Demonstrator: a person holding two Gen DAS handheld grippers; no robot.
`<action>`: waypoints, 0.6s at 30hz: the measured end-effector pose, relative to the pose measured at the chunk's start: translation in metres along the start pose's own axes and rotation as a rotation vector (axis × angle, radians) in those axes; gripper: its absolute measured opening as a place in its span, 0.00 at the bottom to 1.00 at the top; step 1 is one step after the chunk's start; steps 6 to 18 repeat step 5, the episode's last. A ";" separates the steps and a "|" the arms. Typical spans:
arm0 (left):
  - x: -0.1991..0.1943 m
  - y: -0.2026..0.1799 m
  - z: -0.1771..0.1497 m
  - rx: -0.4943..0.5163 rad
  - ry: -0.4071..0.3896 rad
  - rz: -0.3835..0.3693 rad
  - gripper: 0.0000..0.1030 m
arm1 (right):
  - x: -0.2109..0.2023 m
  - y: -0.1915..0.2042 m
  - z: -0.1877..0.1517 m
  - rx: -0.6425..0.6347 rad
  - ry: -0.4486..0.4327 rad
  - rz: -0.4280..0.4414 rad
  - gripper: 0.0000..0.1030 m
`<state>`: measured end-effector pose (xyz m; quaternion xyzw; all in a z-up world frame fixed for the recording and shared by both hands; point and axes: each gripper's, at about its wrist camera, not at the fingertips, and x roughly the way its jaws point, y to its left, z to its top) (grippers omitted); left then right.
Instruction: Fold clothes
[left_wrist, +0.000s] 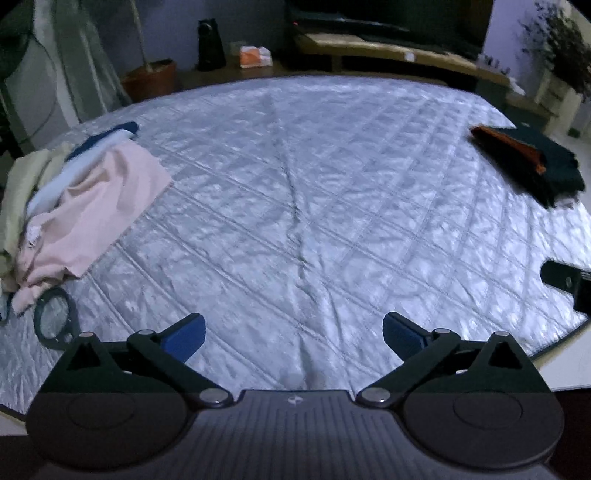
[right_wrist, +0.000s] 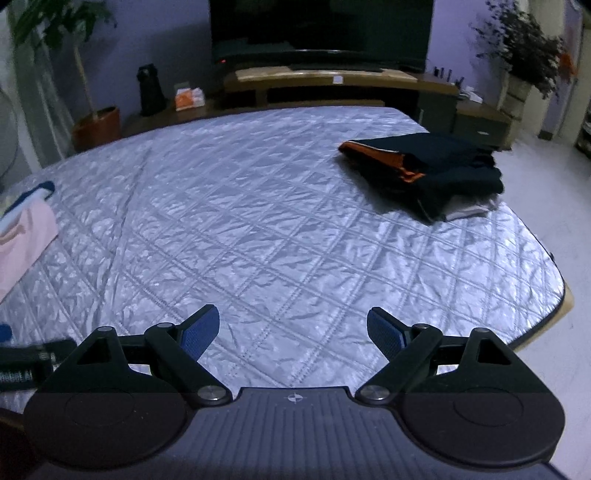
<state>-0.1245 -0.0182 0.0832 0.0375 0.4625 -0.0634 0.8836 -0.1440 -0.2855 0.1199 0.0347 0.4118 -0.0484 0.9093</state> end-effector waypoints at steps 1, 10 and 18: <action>0.003 0.003 0.004 -0.016 -0.002 0.005 0.99 | 0.003 0.002 0.002 -0.009 0.004 0.002 0.88; 0.018 0.018 0.020 -0.024 -0.029 0.085 0.98 | 0.016 0.014 0.009 -0.033 0.005 0.010 0.88; 0.018 0.018 0.020 -0.024 -0.029 0.085 0.98 | 0.016 0.014 0.009 -0.033 0.005 0.010 0.88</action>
